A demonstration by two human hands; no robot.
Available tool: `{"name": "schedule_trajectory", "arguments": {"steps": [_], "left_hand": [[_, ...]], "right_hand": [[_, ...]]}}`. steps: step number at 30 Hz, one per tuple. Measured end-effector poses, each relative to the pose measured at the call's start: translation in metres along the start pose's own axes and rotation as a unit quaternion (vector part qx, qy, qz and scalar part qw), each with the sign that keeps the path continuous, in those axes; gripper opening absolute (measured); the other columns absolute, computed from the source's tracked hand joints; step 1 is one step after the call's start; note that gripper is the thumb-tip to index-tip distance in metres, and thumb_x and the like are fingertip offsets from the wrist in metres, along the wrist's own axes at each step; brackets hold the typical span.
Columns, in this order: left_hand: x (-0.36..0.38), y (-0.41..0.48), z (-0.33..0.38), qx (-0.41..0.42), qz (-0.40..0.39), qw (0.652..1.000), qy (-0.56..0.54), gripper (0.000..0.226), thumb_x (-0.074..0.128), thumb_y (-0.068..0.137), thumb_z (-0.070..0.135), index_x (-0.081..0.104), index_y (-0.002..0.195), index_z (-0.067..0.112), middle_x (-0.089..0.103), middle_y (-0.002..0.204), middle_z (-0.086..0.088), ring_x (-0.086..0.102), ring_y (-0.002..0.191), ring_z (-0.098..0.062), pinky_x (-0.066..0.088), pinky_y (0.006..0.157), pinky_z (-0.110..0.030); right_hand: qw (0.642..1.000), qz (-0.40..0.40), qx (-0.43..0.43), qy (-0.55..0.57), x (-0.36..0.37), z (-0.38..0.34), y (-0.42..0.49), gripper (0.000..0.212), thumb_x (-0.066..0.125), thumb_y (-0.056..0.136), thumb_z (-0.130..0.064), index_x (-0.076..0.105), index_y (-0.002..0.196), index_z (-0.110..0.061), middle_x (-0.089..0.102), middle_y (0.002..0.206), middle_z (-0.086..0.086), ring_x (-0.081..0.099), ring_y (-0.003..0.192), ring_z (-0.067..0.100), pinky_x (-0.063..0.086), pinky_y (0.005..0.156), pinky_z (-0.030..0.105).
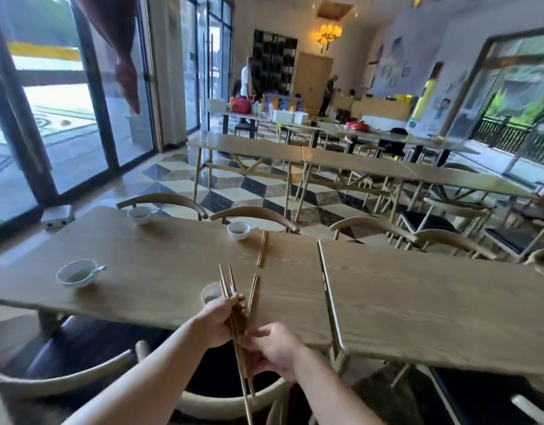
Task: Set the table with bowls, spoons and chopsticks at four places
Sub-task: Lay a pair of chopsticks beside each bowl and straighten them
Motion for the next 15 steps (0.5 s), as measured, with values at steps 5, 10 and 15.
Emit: {"name": "schedule_trajectory", "arguments": {"steps": [5,10,15], "left_hand": [[-0.004,-0.018,-0.01,-0.003,-0.022,0.999,0.029,0.032,0.034,0.108,0.02,0.048,0.081,0.01,0.042,0.072,-0.005,0.046,0.053,-0.017,0.045,0.049,-0.025],[-0.037,-0.022,-0.006,-0.002,-0.034,0.999,0.014,0.03,0.036,0.107,0.018,0.057,0.092,0.003,0.063,0.074,-0.012,0.066,0.06,-0.024,0.054,0.051,-0.03],[-0.101,-0.019,0.007,-0.008,-0.028,0.998,0.049,0.032,0.04,0.106,0.017,0.062,0.111,-0.006,0.075,0.1,-0.023,0.075,0.077,-0.033,0.059,0.054,-0.037]], "right_hand": [[0.999,0.038,-0.004,-0.016,0.013,0.001,-0.007,0.002,0.064,0.089,0.002,0.064,0.087,0.0,0.065,0.068,0.009,0.066,0.053,0.019,0.059,0.049,0.038],[0.999,0.052,0.002,-0.006,0.036,0.004,0.002,0.002,0.066,0.088,0.001,0.068,0.088,0.003,0.068,0.068,0.009,0.067,0.056,0.022,0.06,0.056,0.04],[0.998,0.064,0.023,-0.01,0.077,0.013,0.025,0.028,0.068,0.088,-0.001,0.064,0.11,0.016,0.069,0.087,0.019,0.07,0.072,0.032,0.061,0.069,0.048]]}}
Point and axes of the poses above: each hand's wrist, its own y-axis towards the middle knuckle, its own x-axis out of the palm, z = x × y, the point moved 5 cm from there along y, towards the middle knuckle
